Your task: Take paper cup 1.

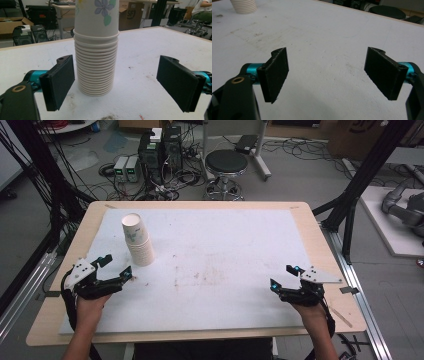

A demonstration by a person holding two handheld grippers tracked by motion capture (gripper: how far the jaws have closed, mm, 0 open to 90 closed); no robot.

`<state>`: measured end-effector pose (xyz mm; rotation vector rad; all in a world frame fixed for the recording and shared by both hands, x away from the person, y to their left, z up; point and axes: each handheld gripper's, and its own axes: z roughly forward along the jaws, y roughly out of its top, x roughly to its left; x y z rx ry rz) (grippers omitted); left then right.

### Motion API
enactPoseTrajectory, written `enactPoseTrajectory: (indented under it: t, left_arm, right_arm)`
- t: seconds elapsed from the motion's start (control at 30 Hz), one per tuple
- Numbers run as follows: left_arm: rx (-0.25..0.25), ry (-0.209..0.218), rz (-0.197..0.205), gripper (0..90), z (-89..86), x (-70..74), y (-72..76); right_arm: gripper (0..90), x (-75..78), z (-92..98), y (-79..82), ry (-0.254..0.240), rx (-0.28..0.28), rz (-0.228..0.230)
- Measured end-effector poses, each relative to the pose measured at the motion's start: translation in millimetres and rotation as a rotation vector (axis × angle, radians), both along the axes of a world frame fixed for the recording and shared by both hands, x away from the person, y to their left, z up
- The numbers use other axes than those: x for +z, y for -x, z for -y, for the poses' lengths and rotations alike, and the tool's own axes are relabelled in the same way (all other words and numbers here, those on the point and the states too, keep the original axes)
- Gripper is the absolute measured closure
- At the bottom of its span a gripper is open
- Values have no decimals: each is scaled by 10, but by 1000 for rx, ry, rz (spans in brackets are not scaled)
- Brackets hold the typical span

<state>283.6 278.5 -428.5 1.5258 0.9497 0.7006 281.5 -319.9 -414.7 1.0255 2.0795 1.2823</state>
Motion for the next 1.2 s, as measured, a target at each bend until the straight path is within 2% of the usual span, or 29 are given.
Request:
enactPoseTrajectory:
  t: [0.17, 0.3, 0.57, 0.73, 0.97, 1.2]
  left_arm:
    - [-1, 5, -12, 148, -5, -18, -14]
    - [-9, 6, -14, 148, 8, -31, -24]
    - [-27, 8, -23, 148, 33, -48, -5]
    - [-29, 21, -38, 148, 18, -45, 11]
    - [-43, 23, -23, 148, 30, 32, 29]
    - [-41, 37, -10, 148, 51, 124, -37]
  right_arm:
    - [200, -9, 8, -34, -21, -2, -1]
    - [201, -20, 11, -33, -13, 1, 1]
    - [200, 4, -16, 46, -19, -4, 2]
    - [201, -11, -39, 131, 3, -4, 2]
    - [201, 21, -61, 164, 7, 0, 12]
    - [200, 20, -75, 107, 8, 4, 15]
